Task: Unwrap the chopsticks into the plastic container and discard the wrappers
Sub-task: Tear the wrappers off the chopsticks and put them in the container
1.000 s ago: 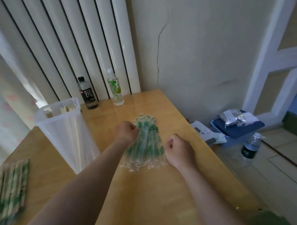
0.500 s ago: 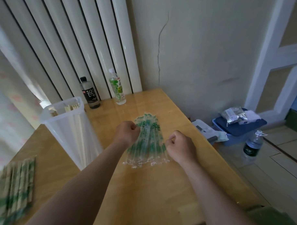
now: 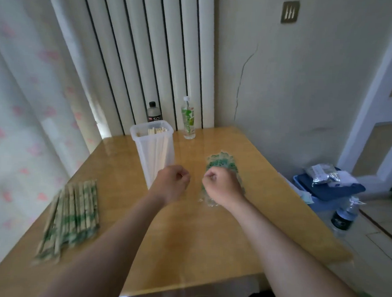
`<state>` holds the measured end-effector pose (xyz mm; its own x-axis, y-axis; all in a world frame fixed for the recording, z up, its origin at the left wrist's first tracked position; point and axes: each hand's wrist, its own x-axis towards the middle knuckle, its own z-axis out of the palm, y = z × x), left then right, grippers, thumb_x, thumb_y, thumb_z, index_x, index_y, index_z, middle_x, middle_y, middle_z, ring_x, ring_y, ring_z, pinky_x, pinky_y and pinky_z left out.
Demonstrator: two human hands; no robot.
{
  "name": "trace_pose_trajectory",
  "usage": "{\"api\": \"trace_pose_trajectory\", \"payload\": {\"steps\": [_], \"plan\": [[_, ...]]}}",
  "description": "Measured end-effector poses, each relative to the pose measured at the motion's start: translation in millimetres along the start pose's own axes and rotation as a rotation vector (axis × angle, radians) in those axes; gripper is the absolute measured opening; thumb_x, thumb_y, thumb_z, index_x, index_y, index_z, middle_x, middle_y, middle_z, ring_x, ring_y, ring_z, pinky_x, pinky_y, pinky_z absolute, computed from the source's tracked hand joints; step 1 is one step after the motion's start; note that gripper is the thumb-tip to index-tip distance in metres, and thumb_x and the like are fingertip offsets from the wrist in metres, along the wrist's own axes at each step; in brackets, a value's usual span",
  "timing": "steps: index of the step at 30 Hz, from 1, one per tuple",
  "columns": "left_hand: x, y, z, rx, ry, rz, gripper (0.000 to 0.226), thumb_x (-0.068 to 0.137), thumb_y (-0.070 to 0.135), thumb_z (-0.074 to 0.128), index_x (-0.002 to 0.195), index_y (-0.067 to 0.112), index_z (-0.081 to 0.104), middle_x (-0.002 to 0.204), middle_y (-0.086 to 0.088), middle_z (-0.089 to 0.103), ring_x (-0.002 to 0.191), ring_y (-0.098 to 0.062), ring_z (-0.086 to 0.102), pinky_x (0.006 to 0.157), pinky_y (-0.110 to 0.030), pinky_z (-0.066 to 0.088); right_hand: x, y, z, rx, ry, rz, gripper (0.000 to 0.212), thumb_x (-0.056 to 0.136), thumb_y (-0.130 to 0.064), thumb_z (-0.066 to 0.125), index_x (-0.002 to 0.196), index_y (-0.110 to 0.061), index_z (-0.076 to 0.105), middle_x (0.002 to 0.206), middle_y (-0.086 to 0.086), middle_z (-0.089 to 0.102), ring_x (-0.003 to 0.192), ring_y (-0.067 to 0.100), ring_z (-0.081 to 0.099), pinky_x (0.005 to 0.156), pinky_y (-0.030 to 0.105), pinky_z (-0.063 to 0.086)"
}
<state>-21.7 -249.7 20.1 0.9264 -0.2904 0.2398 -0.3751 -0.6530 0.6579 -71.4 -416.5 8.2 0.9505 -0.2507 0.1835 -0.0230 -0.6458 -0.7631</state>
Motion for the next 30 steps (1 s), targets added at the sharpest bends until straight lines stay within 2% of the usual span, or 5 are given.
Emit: {"api": "trace_pose_trajectory", "payload": {"steps": [5,11,16,21,30], "plan": [[-37.7,-45.4,-41.8,-0.075,0.046,-0.08,0.02,0.092,0.015,0.058,0.074,0.024,0.061,0.07,-0.009,0.069,0.065,-0.024,0.064,0.066,-0.04,0.055,-14.3,-44.7,52.0,0.002,-0.141,-0.119,0.019,0.089,-0.022,0.056,0.073,-0.021,0.067,0.067,-0.004,0.067,0.069,0.017,0.065,0.064,0.034,0.054],[-85.8,-117.7,-99.0,0.136,0.245,-0.225,0.011,0.094,0.016,0.056,0.087,0.018,0.064,0.072,0.002,0.062,0.069,-0.02,0.058,0.058,-0.029,0.041,-25.9,-87.0,129.1,0.013,-0.254,-0.147,0.02,0.087,-0.019,0.055,0.071,-0.016,0.068,0.071,-0.007,0.067,0.076,0.016,0.064,0.071,0.029,0.053],[-127.1,-177.9,-131.5,0.248,0.464,-0.427,0.009,0.089,0.021,0.055,0.085,0.02,0.062,0.087,0.003,0.06,0.079,-0.021,0.058,0.068,-0.035,0.049,-32.5,-106.9,180.2,0.033,-0.414,-0.106,0.021,0.094,-0.02,0.052,0.085,-0.023,0.071,0.083,-0.002,0.07,0.077,0.017,0.067,0.065,0.028,0.053],[-145.3,-213.5,-134.6,0.249,0.486,-0.515,0.033,0.091,0.025,0.054,0.118,0.014,0.068,0.116,-0.009,0.061,0.101,-0.029,0.059,0.089,-0.042,0.052,-33.5,-121.9,215.6,0.045,-0.477,-0.077,0.021,0.094,-0.019,0.052,0.088,-0.011,0.07,0.082,0.006,0.068,0.076,0.024,0.066,0.065,0.035,0.056],[-140.2,-230.2,-129.4,0.158,0.517,-0.456,0.032,0.093,0.026,0.057,0.12,0.014,0.069,0.113,-0.005,0.06,0.101,-0.024,0.056,0.087,-0.038,0.05,-34.5,-159.8,257.7,0.06,-0.505,-0.221,0.031,0.089,-0.035,0.069,0.071,-0.012,0.058,0.064,0.001,0.055,0.059,0.018,0.054,0.058,0.031,0.046]]}}
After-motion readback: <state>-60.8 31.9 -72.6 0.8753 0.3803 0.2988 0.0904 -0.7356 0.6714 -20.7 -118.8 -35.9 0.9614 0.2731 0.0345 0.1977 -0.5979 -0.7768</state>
